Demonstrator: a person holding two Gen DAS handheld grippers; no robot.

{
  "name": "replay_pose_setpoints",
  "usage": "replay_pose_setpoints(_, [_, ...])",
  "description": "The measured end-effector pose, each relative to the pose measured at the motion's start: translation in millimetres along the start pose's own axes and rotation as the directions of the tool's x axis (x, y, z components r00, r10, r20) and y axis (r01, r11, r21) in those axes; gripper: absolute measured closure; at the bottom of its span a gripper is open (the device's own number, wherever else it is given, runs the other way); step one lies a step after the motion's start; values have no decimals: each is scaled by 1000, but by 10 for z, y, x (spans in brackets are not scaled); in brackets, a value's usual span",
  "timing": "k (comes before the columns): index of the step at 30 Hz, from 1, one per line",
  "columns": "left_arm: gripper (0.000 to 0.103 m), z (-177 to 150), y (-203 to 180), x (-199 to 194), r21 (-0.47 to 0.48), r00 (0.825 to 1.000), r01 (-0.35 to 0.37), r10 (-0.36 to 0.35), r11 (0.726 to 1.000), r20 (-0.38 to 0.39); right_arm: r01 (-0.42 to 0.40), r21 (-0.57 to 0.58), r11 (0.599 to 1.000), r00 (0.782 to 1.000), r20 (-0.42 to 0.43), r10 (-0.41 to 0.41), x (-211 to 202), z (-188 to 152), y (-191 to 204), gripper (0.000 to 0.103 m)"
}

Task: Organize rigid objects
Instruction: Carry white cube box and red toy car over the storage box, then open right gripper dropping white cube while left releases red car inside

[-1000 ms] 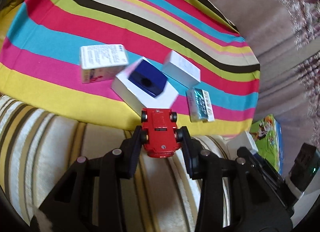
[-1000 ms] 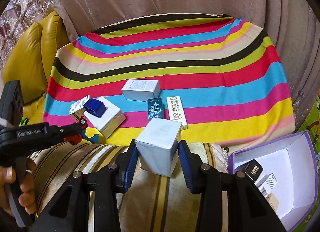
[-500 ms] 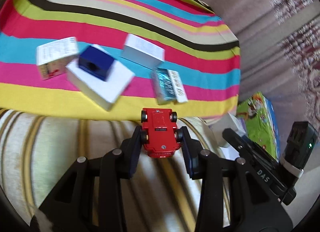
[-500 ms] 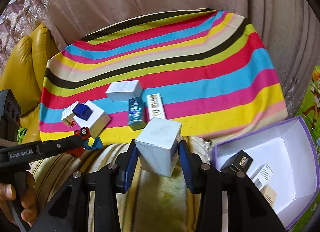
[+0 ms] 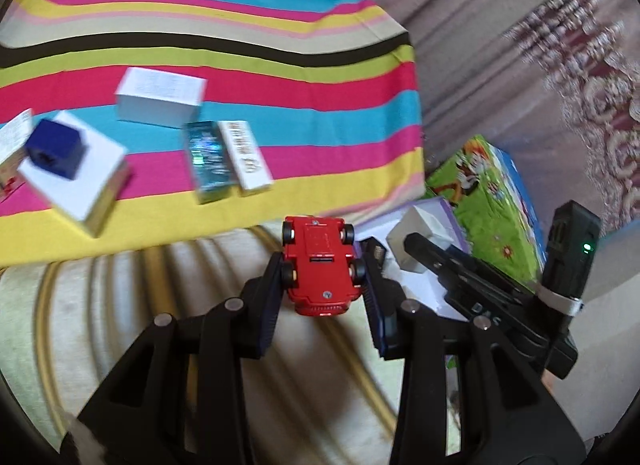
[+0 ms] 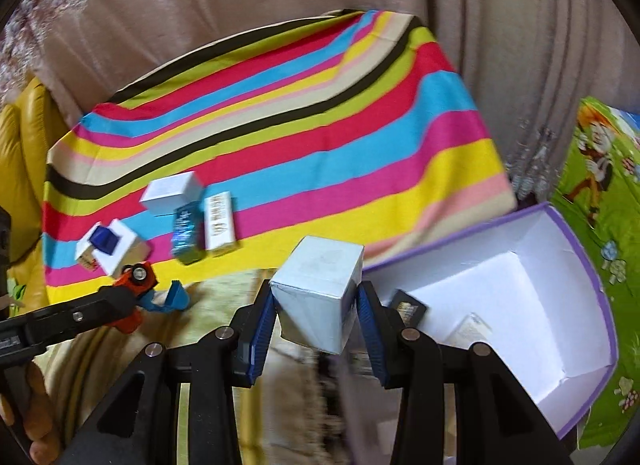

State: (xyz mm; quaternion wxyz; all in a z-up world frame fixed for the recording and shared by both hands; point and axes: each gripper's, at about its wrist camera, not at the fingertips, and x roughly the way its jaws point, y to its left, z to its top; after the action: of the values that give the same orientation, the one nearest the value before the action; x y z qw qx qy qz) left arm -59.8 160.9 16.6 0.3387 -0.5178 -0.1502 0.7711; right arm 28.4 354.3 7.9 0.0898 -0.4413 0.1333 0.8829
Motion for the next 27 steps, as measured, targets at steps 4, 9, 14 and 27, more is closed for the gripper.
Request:
replay_pose_setpoints(4, [61, 0, -172, 155, 18, 999, 30, -29, 999, -38, 37, 32, 999, 999, -6, -37, -20, -23, -231, 61])
replay_pose_setpoints(9, [61, -5, -390, 310, 49, 996, 63, -59, 997, -70, 76, 67, 995, 997, -4, -75, -60, -47, -466, 61])
replay_pose_setpoints(14, [61, -45, -551, 473, 78, 991, 76, -67, 994, -113, 97, 105, 990, 995, 4, -98, -110, -39, -670, 61])
replay_pose_setpoints(27, [60, -202, -955, 806, 177, 957, 177, -127, 968, -261, 164, 151, 975, 986, 19, -168, -207, -52, -876, 60])
